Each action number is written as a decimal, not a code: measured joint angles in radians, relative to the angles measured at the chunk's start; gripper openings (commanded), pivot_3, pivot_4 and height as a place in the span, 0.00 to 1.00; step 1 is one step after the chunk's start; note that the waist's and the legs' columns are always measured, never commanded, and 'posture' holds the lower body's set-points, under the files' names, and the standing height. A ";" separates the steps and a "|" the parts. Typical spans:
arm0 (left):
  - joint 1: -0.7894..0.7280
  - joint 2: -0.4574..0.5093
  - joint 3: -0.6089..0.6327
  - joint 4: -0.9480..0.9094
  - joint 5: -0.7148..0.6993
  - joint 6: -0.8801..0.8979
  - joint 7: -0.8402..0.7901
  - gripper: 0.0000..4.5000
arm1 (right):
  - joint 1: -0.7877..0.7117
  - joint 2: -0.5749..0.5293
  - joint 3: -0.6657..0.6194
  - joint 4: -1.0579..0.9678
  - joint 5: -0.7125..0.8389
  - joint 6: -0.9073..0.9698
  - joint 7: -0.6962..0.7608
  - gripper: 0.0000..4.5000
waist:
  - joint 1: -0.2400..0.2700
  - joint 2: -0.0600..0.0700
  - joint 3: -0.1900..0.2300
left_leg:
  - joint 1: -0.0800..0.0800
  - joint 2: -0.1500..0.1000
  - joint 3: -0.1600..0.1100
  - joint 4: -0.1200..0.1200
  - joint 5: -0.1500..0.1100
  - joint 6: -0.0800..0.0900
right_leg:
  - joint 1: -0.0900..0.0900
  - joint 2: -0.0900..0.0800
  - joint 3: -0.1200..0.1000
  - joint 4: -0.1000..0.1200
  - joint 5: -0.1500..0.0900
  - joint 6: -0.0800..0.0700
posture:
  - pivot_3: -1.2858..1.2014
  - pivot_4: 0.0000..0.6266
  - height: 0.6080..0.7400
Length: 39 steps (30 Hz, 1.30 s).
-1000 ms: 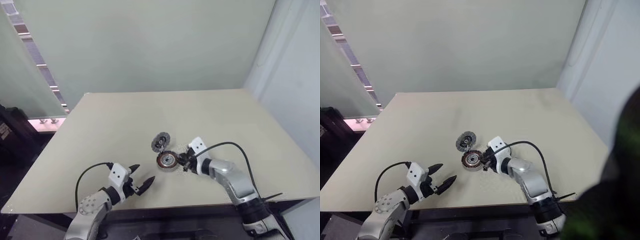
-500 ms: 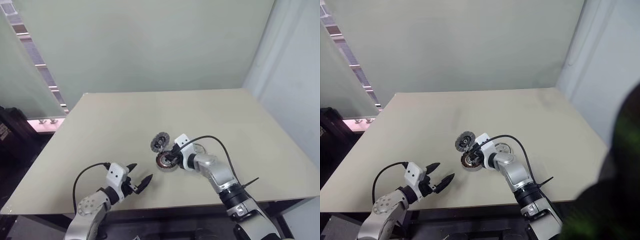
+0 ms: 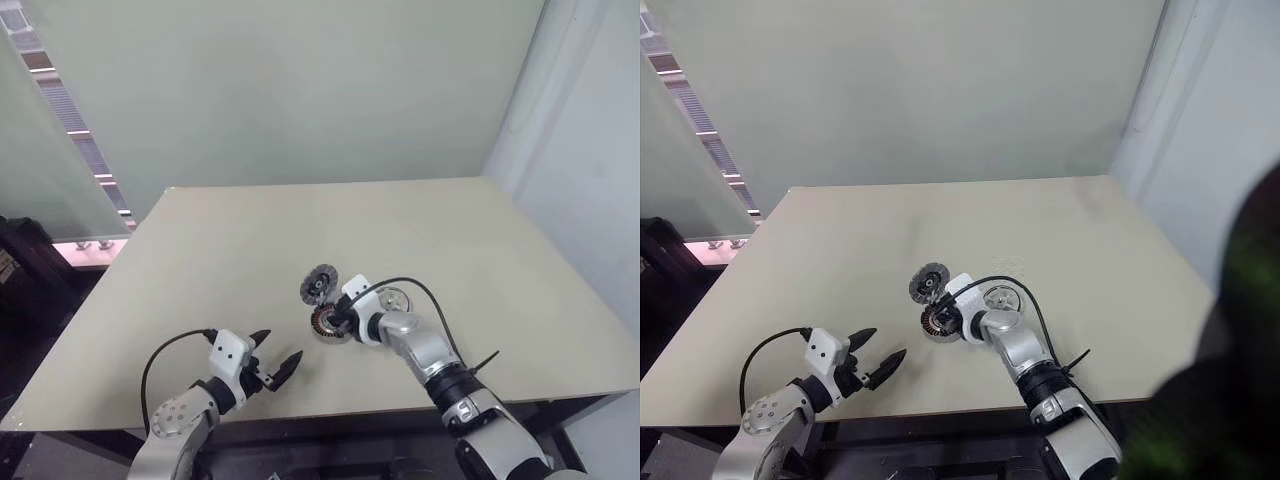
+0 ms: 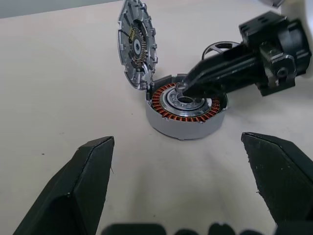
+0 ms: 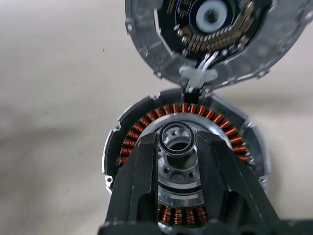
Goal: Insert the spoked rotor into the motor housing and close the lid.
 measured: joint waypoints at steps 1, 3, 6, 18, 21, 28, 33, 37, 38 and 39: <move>0.001 0.000 0.001 0.000 0.000 0.000 0.000 1.00 | -0.001 0.001 0.000 0.009 -0.002 -0.006 0.000 0.18 | 0.000 0.000 0.000 | 0.000 0.000 0.000 0.000 0.000 0.000 | 0.000 0.000 0.000 0.000 0.000 0.000 | 0.52 0.00 1.00; 0.002 0.000 0.001 0.000 0.000 0.000 0.000 1.00 | -0.006 0.002 -0.001 0.031 -0.010 -0.015 -0.002 0.18 | 0.000 0.000 0.000 | 0.000 0.000 0.001 0.000 0.000 0.000 | 0.000 0.000 0.001 0.000 0.000 0.000 | 0.52 0.00 1.00; 0.002 0.000 0.001 0.000 0.000 0.000 0.000 1.00 | -0.020 0.001 -0.003 0.053 -0.019 -0.023 -0.004 0.18 | 0.000 0.000 0.000 | 0.001 0.000 0.001 0.000 0.000 0.000 | 0.000 0.000 0.001 0.000 0.000 -0.001 | 0.52 0.00 1.00; -0.007 0.000 0.001 0.000 0.000 0.000 0.000 1.00 | -0.029 -0.004 -0.005 0.068 -0.039 -0.036 0.002 0.18 | 0.000 0.000 0.000 | 0.001 0.001 0.004 0.000 0.000 0.000 | 0.000 0.001 0.002 0.000 0.001 -0.002 | 0.52 0.00 1.00; -0.009 0.000 0.001 0.000 0.000 0.000 0.000 1.00 | -0.029 -0.005 -0.005 0.068 -0.039 -0.035 0.006 0.18 | 0.000 0.000 0.000 | 0.002 0.001 0.005 0.000 0.000 0.000 | 0.000 0.001 0.002 0.001 0.001 -0.002 | 0.52 0.00 1.00; -0.009 0.000 0.001 0.000 0.001 0.000 0.000 1.00 | -0.029 -0.001 -0.004 0.068 -0.046 -0.031 0.016 0.18 | 0.000 0.000 0.000 | 0.002 0.001 0.005 0.000 0.000 0.000 | 0.000 0.001 0.003 0.001 0.002 -0.002 | 0.52 0.00 1.00; -0.009 0.000 0.001 0.000 0.001 -0.001 0.000 1.00 | -0.029 0.001 -0.004 0.068 -0.049 -0.029 0.017 0.18 | 0.000 0.000 0.000 | 0.002 0.002 0.006 0.000 0.000 0.000 | 0.000 0.001 0.003 0.001 0.002 -0.002 | 0.52 0.00 1.00; -0.009 0.000 0.001 0.000 0.001 -0.001 0.000 1.00 | -0.029 0.003 -0.004 0.069 -0.049 -0.029 0.017 0.18 | 0.000 0.000 0.000 | 0.003 0.002 0.006 0.000 0.000 0.000 | 0.000 0.001 0.003 0.001 0.002 -0.002 | 0.52 0.00 1.00; -0.009 0.000 0.001 0.000 0.001 -0.001 0.000 1.00 | -0.029 0.003 -0.004 0.069 -0.049 -0.029 0.016 0.18 | 0.000 0.000 0.000 | 0.003 0.002 0.006 0.000 0.000 0.000 | 0.000 0.001 0.003 0.001 0.002 -0.002 | 0.52 0.00 1.00; -0.009 0.000 0.001 0.000 0.001 -0.001 0.000 1.00 | -0.029 0.003 -0.004 0.070 -0.050 -0.029 0.016 0.18 | 0.000 0.000 0.000 | 0.003 0.002 0.006 0.000 0.000 0.000 | 0.000 0.001 0.003 0.001 0.002 -0.002 | 0.52 0.00 1.00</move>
